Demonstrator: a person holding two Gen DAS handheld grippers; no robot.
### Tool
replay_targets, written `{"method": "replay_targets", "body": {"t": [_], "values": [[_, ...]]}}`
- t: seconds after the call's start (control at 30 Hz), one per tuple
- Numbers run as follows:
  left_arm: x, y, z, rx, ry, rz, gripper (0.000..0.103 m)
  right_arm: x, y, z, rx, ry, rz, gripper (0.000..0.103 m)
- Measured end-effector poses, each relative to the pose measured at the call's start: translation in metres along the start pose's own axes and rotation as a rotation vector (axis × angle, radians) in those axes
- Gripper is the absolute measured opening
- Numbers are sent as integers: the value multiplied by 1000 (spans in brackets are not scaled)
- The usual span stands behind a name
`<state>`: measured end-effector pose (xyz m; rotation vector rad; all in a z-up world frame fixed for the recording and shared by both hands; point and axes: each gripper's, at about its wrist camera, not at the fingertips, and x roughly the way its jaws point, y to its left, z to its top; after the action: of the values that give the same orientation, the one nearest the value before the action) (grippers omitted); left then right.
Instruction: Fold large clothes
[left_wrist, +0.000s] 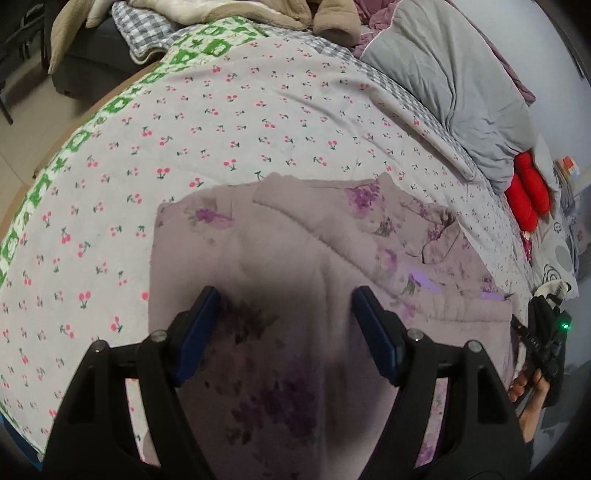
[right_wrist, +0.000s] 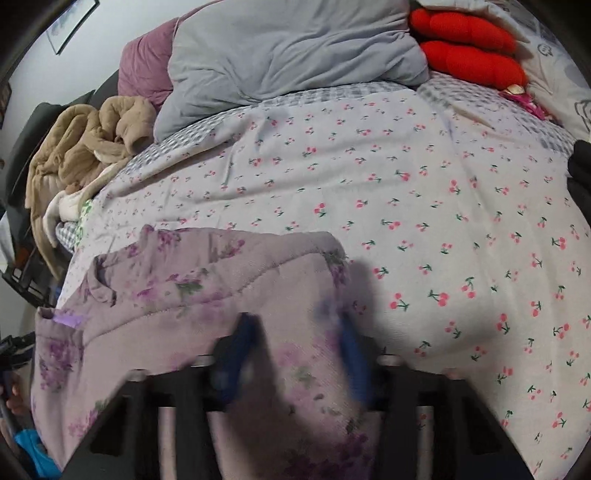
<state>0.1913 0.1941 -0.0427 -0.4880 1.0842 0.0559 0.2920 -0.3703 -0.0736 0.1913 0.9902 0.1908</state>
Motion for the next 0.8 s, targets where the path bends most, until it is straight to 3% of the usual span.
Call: {"method": "replay_targets", "body": {"t": [0.03, 0.13, 0.2, 0.27, 0.33, 0.43, 0.5, 0.53, 0.67, 0.8], "values": [[1, 0, 0, 11, 2, 6, 59, -3, 3, 1, -10, -11, 3, 21], [4, -1, 0, 41, 9, 27, 55, -13, 14, 6, -32, -42, -13, 17], [3, 0, 1, 47, 1, 27, 60, -15, 19, 7, -48, -55, -20, 17], [5, 3, 1, 53, 10, 31, 79, -9, 18, 8, -41, -40, -27, 17], [10, 8, 2, 42, 29, 61, 80, -1, 15, 6, -32, -11, -22, 19], [11, 9, 3, 23, 14, 33, 78, 10, 10, 2, -25, 17, -22, 25], [9, 0, 4, 58, -10, 38, 49, 12, 12, 2, -27, 15, -29, 22], [8, -7, 4, 84, -18, 73, 24, 12, 13, 3, -36, 10, -38, 22], [-8, -15, 6, 87, -89, 88, 14, -3, 22, 9, -57, -44, -61, 14], [-46, 3, 17, -34, -206, -20, 14, -29, 25, 22, -26, -137, -20, 13]]}}
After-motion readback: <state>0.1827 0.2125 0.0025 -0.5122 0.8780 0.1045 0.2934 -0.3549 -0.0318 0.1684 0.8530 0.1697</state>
